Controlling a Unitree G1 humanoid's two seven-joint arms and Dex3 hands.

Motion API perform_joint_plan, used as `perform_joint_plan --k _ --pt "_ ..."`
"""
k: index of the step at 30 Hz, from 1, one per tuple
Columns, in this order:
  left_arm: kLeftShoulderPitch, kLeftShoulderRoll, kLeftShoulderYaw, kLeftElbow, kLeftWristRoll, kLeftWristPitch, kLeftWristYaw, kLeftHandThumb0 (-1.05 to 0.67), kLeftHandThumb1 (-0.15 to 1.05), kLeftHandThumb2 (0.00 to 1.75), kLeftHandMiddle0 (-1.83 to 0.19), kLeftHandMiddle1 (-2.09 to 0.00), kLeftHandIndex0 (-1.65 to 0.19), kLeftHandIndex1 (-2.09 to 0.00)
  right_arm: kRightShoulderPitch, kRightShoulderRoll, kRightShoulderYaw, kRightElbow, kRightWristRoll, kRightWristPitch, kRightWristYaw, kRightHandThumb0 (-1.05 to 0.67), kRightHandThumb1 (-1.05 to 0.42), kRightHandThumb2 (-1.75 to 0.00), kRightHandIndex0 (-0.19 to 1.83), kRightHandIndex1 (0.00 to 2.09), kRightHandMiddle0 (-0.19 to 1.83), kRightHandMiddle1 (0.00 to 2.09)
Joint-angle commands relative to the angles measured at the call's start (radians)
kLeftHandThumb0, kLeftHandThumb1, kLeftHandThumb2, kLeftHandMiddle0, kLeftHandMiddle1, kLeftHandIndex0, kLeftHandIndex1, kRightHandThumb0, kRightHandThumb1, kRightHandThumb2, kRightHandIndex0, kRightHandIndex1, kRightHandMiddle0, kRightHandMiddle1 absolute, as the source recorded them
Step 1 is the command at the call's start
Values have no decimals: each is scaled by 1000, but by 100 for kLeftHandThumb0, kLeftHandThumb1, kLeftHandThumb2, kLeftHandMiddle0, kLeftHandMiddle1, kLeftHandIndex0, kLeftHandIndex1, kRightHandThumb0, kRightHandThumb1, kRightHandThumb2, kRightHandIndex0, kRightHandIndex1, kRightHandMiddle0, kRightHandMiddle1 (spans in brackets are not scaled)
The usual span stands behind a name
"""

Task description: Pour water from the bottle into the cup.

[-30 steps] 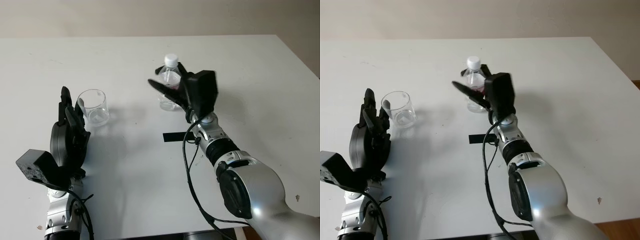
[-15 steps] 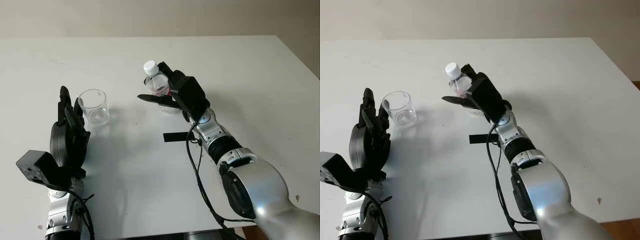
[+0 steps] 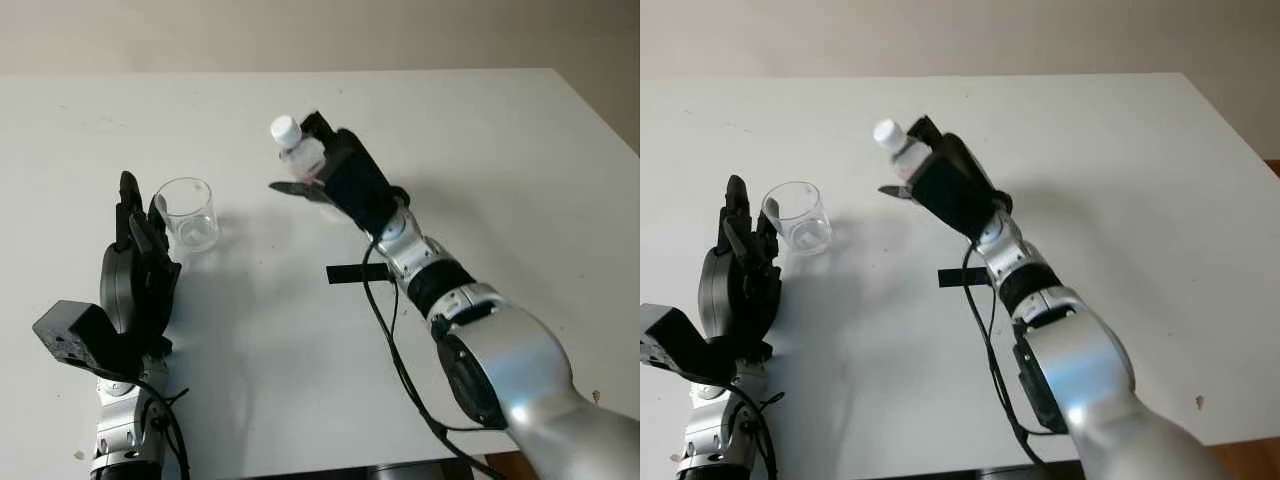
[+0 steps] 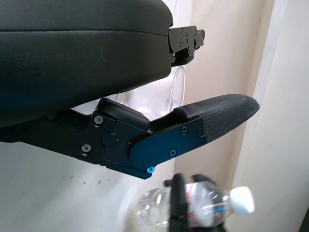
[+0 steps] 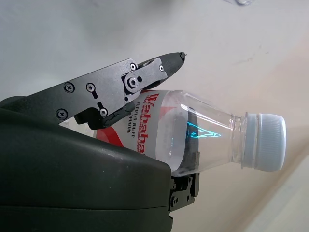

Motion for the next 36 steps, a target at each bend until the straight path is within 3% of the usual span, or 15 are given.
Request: perform_joint_plan --k 1,4,11,23,25,26,28,31,33,34,36 --pt "-13 -7 -2 15 7 -14 3 -86 105 80 19 -30 12 0 -67 9 11 0 -11 12 -7 -9 -105 -15 98 209 85 209" --pt "-16 -8 -4 19 14 -18 10 -87 105 81 19 -30 12 0 -100 17 37 9 -39 25 -18 -9 -104 -14 94 209 77 209" --pt "-19 -11 -8 27 16 -31 13 -87 105 81 19 -29 13 0 -146 41 91 22 -92 61 -38 -8 -105 -11 66 209 38 209" --pt "-25 -19 -11 43 20 -53 18 -87 105 84 19 -26 14 0 -190 56 251 42 -269 68 -147 -16 -103 -11 72 209 37 209" --pt "-27 -23 -11 46 18 -56 19 -87 105 84 19 -26 14 0 -198 53 312 46 -334 73 -187 -21 -103 -8 53 209 17 208" --pt "-27 -24 -11 48 18 -57 19 -87 105 83 19 -26 14 0 -201 52 329 48 -353 75 -199 -24 -101 -6 34 209 13 189" --pt "-28 -27 -11 50 19 -59 21 -87 105 84 19 -25 15 0 -207 52 360 51 -385 78 -210 -27 -101 -6 21 209 16 168" --pt "-28 -30 -10 54 22 -62 24 -87 105 84 19 -22 16 0 -218 53 412 55 -439 85 -231 -28 -100 -5 38 209 11 179" --pt "-26 -33 -11 52 24 -66 25 -87 105 84 19 -21 17 0 -225 59 445 58 -471 88 -252 -29 -100 -5 47 209 4 172" --pt "-24 -35 -12 50 26 -67 26 -87 105 85 19 -21 17 0 -228 61 459 60 -484 88 -264 -31 -100 -5 51 209 13 150" --pt "-19 -37 -14 48 28 -72 25 -87 105 85 19 -21 18 0 -229 64 488 63 -512 91 -300 -33 -100 -5 54 209 23 131"
